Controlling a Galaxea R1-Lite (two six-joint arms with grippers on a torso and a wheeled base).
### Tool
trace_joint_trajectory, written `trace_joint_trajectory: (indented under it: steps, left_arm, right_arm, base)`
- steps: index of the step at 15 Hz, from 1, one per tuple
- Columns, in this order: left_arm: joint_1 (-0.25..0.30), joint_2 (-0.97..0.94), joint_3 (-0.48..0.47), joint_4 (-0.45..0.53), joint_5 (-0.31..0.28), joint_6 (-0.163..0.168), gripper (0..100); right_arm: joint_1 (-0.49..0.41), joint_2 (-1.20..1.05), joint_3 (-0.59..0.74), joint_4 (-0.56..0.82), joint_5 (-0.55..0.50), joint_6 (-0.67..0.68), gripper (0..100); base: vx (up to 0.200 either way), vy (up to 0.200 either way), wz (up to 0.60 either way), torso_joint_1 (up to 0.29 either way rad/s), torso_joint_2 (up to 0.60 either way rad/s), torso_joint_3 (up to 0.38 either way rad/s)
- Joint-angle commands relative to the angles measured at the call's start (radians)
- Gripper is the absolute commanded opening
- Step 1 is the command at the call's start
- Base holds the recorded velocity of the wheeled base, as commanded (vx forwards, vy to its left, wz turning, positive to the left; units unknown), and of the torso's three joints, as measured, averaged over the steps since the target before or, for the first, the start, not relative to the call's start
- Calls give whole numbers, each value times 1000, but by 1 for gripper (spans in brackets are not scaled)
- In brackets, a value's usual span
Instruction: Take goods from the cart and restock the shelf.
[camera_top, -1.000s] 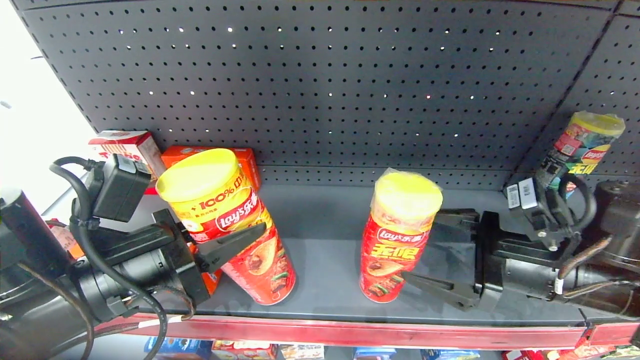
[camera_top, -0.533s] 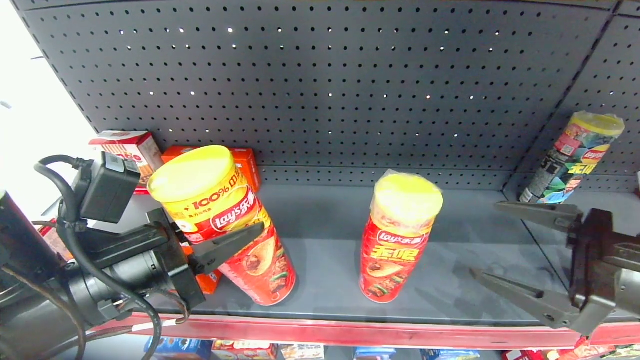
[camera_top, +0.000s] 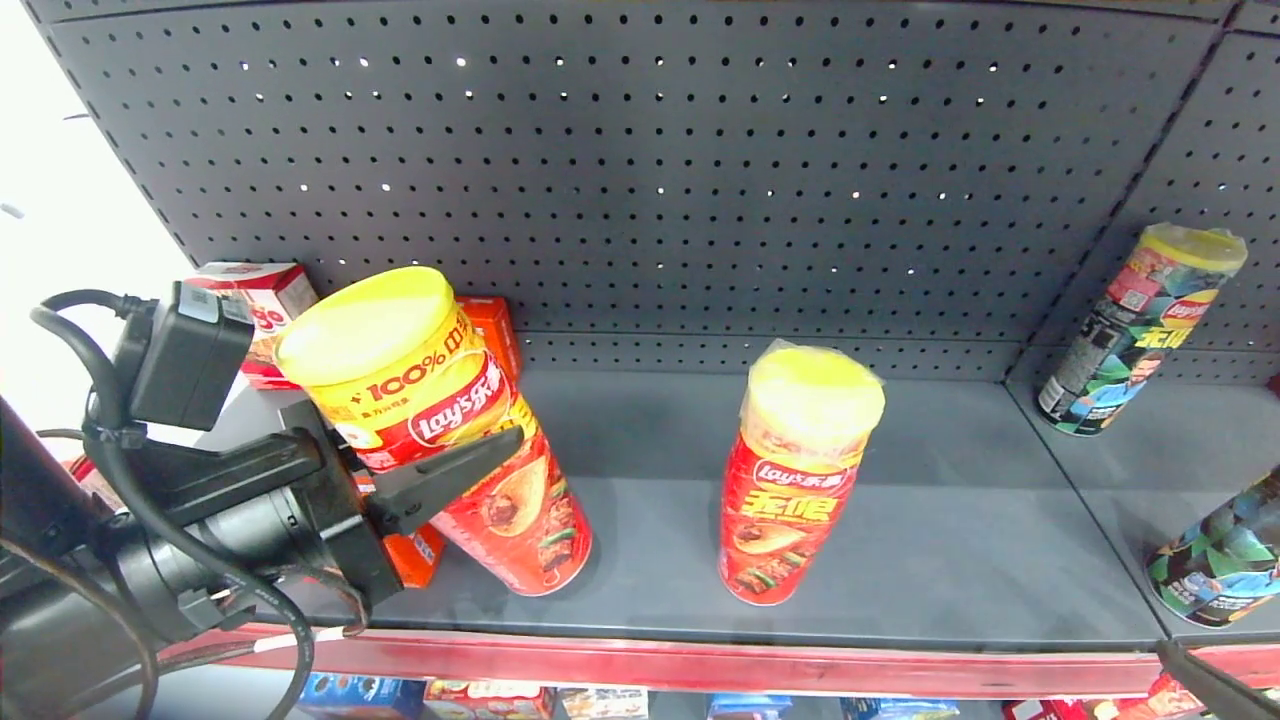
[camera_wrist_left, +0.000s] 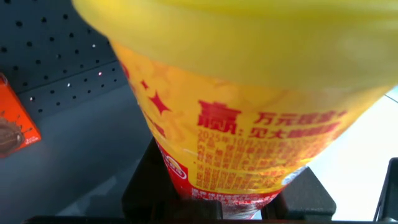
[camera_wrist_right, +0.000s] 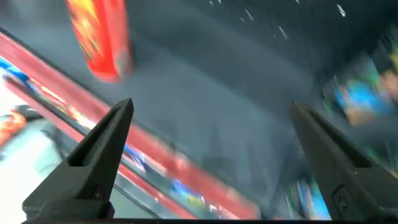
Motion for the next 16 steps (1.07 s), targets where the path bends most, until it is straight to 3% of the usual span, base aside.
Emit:
trace_joint_trajectory:
  steps: [1, 6, 9, 11, 14, 16]
  left_arm:
    - [0, 7, -16, 0, -1, 0, 0]
    - [-1, 11, -14, 0, -1, 0, 0]
    - [-14, 13, -14, 2, -1, 0, 0]
    - [-26, 13, -16, 0, -1, 0, 0]
    - [-54, 45, -48, -1, -5, 0, 0]
    - [-55, 60, -63, -1, -22, 1, 0]
  right_arm:
    - [-26, -217, 152, 14, -38, 32, 100]
    - [-152, -335, 277, 37, -36, 106, 100]
    - [-261, -438, 271, 270, -27, 128, 100]
    - [-314, -430, 256, 299, -39, 126, 100]
    - [-580, -393, 254, 302, -29, 103, 100]
    - [-647, -496, 251, 310, 31, 103, 100]
  base:
    - [0, 0, 0, 0, 0, 0]
    - [0, 0, 0, 0, 0, 0]
    - [0, 0, 0, 0, 0, 0]
    - [0, 0, 0, 0, 0, 0]
    - [0, 0, 0, 0, 0, 0]
    - [0, 0, 0, 0, 0, 0]
